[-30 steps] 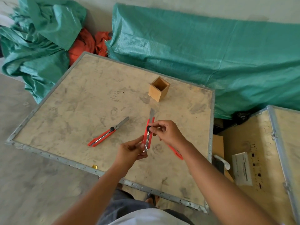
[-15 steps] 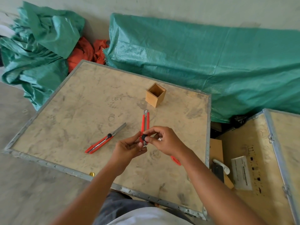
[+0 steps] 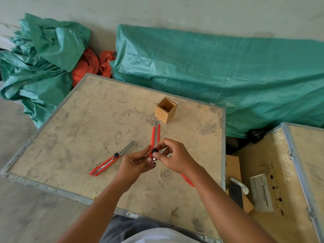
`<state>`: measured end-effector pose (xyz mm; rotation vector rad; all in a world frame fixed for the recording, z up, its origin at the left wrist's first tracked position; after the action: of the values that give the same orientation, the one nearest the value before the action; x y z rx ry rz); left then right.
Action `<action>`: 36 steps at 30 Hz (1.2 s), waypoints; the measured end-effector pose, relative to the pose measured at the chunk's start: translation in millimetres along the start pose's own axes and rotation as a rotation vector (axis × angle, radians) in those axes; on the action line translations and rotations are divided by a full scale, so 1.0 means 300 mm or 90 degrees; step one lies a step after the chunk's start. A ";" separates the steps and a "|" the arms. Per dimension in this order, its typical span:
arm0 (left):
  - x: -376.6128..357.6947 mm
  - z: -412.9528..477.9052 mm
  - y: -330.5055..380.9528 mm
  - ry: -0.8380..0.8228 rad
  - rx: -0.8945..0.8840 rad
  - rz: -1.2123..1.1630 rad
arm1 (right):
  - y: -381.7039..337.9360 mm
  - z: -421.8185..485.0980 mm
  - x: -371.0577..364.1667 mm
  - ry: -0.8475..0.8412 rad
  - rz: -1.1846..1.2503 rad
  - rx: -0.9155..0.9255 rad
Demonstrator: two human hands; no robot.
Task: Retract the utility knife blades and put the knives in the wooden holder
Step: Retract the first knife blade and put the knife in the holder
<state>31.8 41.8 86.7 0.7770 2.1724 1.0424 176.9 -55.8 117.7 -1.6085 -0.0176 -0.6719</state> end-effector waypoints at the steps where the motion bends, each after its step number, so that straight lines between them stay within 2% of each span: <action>1: -0.002 0.004 0.003 -0.003 -0.003 0.001 | -0.001 0.000 0.006 -0.013 0.005 0.000; 3: -0.008 0.012 0.009 -0.010 -0.002 0.000 | 0.003 0.001 0.016 -0.010 -0.001 0.004; 7: -0.026 0.040 0.014 -0.020 0.007 0.001 | 0.025 -0.002 0.026 0.084 -0.018 -0.002; 14: -0.050 0.176 0.078 -0.052 0.019 0.090 | 0.077 0.117 0.127 0.139 0.022 -0.049; 19: -0.080 0.379 0.205 0.023 -0.004 0.155 | 0.127 0.308 0.265 0.180 0.019 -0.054; 23: -0.124 0.553 0.323 0.104 -0.069 0.257 | 0.202 0.468 0.368 0.258 -0.046 -0.040; 27: -0.145 0.692 0.371 0.207 -0.162 0.463 | 0.274 0.595 0.403 0.311 -0.118 -0.039; 29: -0.146 0.773 0.363 0.225 -0.138 0.590 | 0.307 0.637 0.394 0.315 -0.169 -0.032; 31: -0.146 0.837 0.342 0.212 -0.067 0.669 | 0.336 0.668 0.381 0.317 -0.220 -0.021; 33: -0.150 0.876 0.329 0.193 -0.032 0.687 | 0.362 0.689 0.365 0.306 -0.240 -0.024; 36: -0.149 0.895 0.318 0.193 -0.042 0.672 | 0.388 0.701 0.330 0.272 -0.257 -0.051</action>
<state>277.9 184.9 39.2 1.9275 1.8877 1.7959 389.5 79.8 55.2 -1.5203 -0.0019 -1.3338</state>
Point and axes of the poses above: each hand's wrist, its own z-axis towards the middle knuckle, its own x-axis out of the back of the hand, y = z × x, the point moved 3 cm from there along z, towards the middle knuckle, and after that the axes turned 10 degrees about x, right-handed, at the moved point
